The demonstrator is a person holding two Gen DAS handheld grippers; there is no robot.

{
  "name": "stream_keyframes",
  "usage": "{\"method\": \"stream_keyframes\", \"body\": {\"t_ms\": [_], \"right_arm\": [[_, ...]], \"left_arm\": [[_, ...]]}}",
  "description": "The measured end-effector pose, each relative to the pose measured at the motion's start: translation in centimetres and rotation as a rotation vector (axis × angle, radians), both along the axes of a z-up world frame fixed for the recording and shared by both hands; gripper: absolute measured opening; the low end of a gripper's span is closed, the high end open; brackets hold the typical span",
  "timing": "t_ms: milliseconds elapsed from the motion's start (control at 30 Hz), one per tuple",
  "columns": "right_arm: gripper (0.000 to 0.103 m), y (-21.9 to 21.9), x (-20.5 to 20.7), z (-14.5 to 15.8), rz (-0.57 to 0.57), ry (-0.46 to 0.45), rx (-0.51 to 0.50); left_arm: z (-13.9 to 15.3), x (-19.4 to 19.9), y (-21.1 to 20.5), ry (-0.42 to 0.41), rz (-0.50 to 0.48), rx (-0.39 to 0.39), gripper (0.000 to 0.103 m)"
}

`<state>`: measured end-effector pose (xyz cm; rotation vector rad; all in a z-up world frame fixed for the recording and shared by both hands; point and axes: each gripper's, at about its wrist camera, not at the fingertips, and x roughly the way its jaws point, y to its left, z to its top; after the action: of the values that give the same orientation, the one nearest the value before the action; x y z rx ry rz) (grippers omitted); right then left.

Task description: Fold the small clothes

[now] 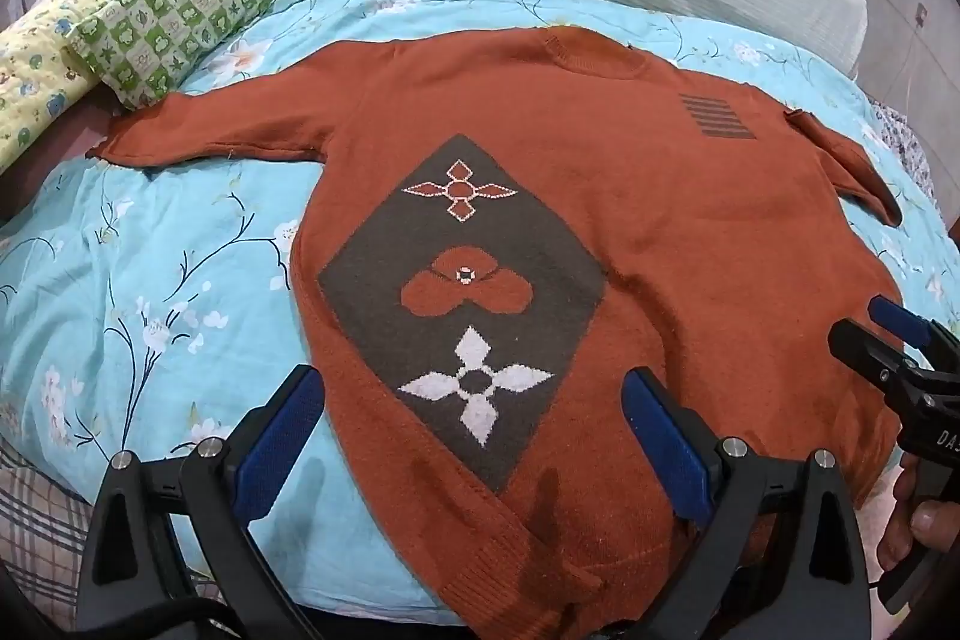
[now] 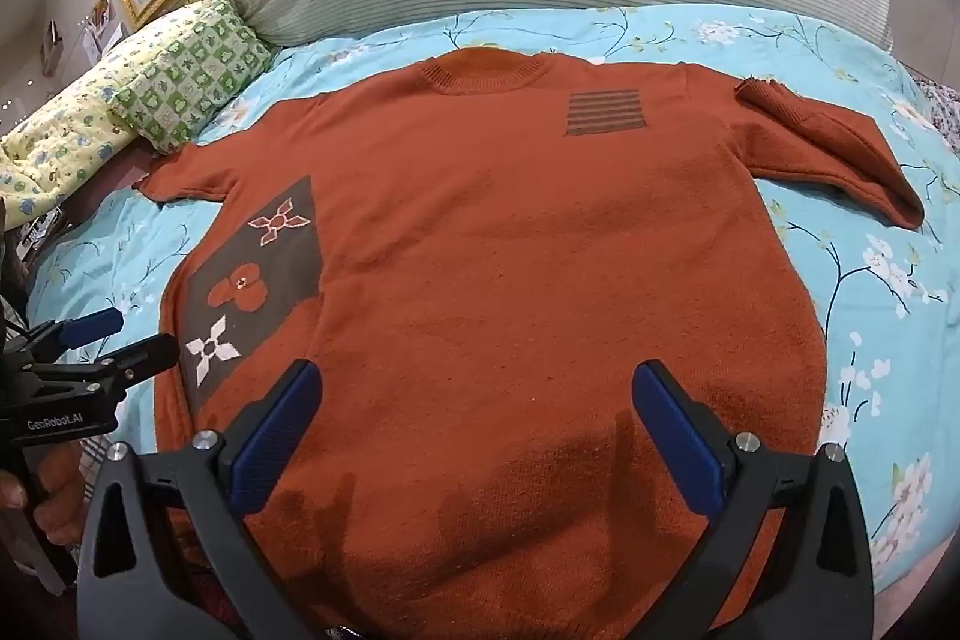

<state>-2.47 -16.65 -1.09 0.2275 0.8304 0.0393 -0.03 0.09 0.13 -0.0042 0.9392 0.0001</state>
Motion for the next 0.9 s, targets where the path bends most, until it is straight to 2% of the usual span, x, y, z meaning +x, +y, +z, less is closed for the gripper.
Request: {"method": "stream_keyframes", "body": {"t_ms": [333,400,567,700,900], "right_arm": [[0.103,0.08,0.04,0.21,0.001,-0.039,-0.005],[0.103,0.0,-0.03,0.18,-0.003,-0.082,-0.008],[0.103,0.05,-0.01,0.39,0.001,-0.075,-0.005],[0.103,0.43,0.04,0.52,0.005,-0.012,-0.006],[0.103,0.42,0.03,0.64,0.007,-0.018,-0.006]], "left_arm": [[-0.05,0.14,-0.11,0.004,0.004,-0.003,0.1],[-0.08,0.2,-0.17,0.002,0.005,-0.003,0.1],[-0.14,0.33,-0.14,0.007,0.01,-0.009,0.1],[-0.34,0.34,0.02,0.007,0.007,0.006,0.1],[-0.51,0.42,0.04,0.013,0.011,0.016,0.1]]}}
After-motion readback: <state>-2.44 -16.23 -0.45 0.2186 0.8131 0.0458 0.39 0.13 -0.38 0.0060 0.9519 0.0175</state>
